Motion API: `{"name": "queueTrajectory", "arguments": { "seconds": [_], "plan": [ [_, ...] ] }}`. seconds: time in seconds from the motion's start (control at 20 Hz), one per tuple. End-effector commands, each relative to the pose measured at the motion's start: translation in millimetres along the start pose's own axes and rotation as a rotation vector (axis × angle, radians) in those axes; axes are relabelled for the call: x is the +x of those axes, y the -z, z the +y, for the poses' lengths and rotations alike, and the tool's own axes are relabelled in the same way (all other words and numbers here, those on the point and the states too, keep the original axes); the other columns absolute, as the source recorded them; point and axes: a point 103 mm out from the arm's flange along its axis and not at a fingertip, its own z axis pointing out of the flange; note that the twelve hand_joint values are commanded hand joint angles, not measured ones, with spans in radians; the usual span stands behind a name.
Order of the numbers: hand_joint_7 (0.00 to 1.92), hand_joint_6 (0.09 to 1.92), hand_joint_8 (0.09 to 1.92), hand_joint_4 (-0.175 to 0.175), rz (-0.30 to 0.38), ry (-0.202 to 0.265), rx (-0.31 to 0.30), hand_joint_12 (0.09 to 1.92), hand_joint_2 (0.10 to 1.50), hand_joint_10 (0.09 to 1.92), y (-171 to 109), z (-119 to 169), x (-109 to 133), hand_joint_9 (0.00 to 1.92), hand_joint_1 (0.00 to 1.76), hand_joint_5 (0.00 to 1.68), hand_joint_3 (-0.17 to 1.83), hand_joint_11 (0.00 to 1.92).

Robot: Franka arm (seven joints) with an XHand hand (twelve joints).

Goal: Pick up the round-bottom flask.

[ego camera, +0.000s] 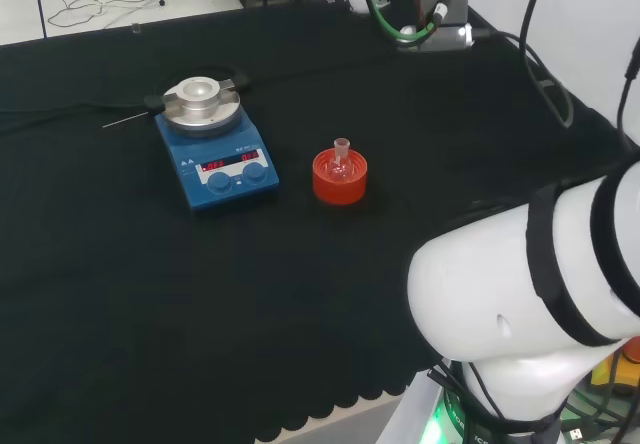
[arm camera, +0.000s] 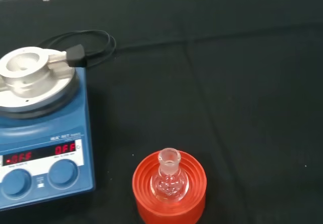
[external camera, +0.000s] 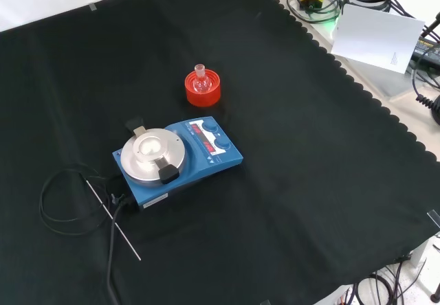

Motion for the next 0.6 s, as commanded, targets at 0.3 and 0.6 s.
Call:
{"name": "queueTrajectory", "arguments": {
  "seconds": [0.3, 0.6],
  "plan": [
    [0.10, 0.26, 0.62, -0.051, 0.040, -0.001, 0.037, 1.30, 1.15, 0.71, -92.7, 48.3, -31.4, 0.22, 0.43, 0.45, 0.21, 0.00],
    [0.11, 0.24, 0.62, -0.056, 0.063, -0.005, 0.096, 1.32, 1.04, 0.72, -141.6, 56.0, -27.0, 0.24, 0.62, 0.47, 0.19, 0.00]
  ]
}}
